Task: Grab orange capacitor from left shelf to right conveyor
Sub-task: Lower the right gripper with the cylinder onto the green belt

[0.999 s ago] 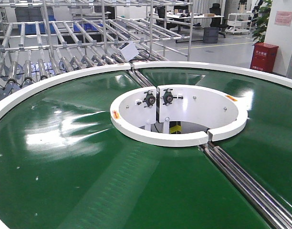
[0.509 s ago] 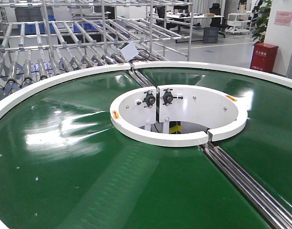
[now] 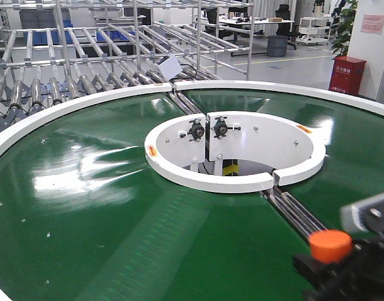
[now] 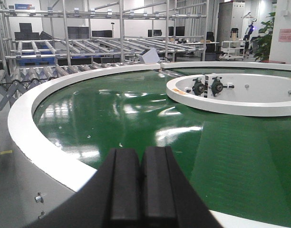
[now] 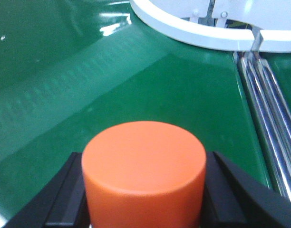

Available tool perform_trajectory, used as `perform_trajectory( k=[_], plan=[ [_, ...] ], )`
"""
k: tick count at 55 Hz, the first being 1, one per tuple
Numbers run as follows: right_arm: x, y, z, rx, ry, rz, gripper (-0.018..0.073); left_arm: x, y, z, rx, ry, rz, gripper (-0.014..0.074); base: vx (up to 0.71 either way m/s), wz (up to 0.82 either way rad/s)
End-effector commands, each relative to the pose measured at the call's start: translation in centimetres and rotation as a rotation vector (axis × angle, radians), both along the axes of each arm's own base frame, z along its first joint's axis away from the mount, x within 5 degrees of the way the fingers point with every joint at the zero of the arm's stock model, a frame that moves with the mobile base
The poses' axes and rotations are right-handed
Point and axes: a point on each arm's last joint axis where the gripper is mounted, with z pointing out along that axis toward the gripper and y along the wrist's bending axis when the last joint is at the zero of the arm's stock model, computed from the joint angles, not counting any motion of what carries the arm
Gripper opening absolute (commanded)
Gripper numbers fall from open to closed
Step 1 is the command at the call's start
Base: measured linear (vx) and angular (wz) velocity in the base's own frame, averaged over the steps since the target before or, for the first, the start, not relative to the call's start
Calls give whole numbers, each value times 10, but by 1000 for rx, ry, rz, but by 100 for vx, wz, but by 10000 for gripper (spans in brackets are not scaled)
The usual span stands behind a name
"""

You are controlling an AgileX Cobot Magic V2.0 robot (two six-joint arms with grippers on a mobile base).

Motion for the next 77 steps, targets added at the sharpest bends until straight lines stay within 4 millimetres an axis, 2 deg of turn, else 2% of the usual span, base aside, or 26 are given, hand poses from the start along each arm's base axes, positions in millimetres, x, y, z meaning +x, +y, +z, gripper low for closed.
perform_trajectory(
  k=[1,9,21,28,36,49,60,68,77],
  plan=[
    [26,8,20,40,-183,-1,326,0,0,-3,-9,-60,1,-6,0,0],
    [57,18,12,62,-268,-5,326,0,0,-3,-9,-60,1,-6,0,0],
    [82,30,-3,51,-399,34,326,0,0,-3,-9,-60,1,-6,0,0],
    [95,39,-17,120,-434,71,326,0,0,-3,-9,-60,1,-6,0,0],
    [110,55,-43,177,-474,182,326,0,0,-3,-9,-60,1,-6,0,0],
    [132,69,-103,233,-460,231,327,0,0,-3,-9,-60,1,-6,0,0],
    [141,69,-134,212,-518,208,328,0,0,-3,-9,-60,1,-6,0,0],
    [147,66,-156,186,-480,158,328,0,0,-3,-9,-60,1,-6,0,0],
    [154,68,-171,178,-446,146,328,0,0,-3,-9,-60,1,-6,0,0]
  ],
)
